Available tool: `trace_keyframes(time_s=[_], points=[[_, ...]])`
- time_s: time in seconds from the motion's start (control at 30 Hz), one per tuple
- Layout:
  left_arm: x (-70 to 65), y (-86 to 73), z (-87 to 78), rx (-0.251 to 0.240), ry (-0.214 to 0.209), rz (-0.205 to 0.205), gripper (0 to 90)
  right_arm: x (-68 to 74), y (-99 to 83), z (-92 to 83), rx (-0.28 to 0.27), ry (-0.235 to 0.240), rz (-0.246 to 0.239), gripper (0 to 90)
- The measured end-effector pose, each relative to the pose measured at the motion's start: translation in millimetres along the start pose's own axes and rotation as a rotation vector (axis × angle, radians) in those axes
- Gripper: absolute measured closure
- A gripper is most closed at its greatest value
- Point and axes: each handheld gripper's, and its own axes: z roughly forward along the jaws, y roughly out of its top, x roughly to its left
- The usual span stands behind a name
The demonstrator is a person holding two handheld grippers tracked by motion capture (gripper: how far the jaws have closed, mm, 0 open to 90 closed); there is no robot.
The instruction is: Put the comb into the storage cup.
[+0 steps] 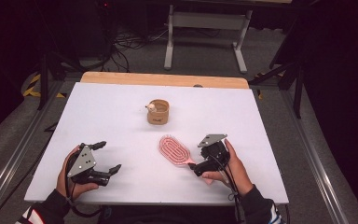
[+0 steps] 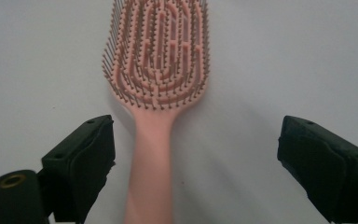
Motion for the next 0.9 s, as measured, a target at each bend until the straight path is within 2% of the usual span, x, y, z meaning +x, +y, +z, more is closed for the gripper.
trace_keyframes(time_s=[0.3, 0.43, 0.53, 0.67, 0.73, 0.9], points=[[-0.6, -0.1, 0.2, 0.007, -0.006, 0.006, 8.0, 4.4, 7.9, 21.5, 0.117, 0.004, -0.025, 15.6], [-1.0, -0.1, 0.9, 0.012, -0.009, 0.012, 8.1, 3.1, 8.0, 28.5, 0.154, 0.005, -0.003, 19.2], [-2.3, 0.1, 1.5, 0.014, -0.012, 0.016, 8.1, 1.3, 7.1, 32.0, 0.163, 0.005, 0.008, 20.5], [-2.6, 0.5, 1.3, 0.012, -0.01, 0.018, 8.1, 0.8, 6.4, 30.8, 0.137, 0.033, 0.009, 34.1], [-2.3, 0.6, 0.5, 0.01, -0.011, 0.019, 8.0, 2.1, 4.9, 29.9, 0.126, 0.035, 0.013, 36.8], [-2.5, 0.6, 0.4, 0.012, -0.014, 0.02, 8.1, 7.5, 3.8, 27.2, 0.111, 0.056, -0.028, 54.1]])
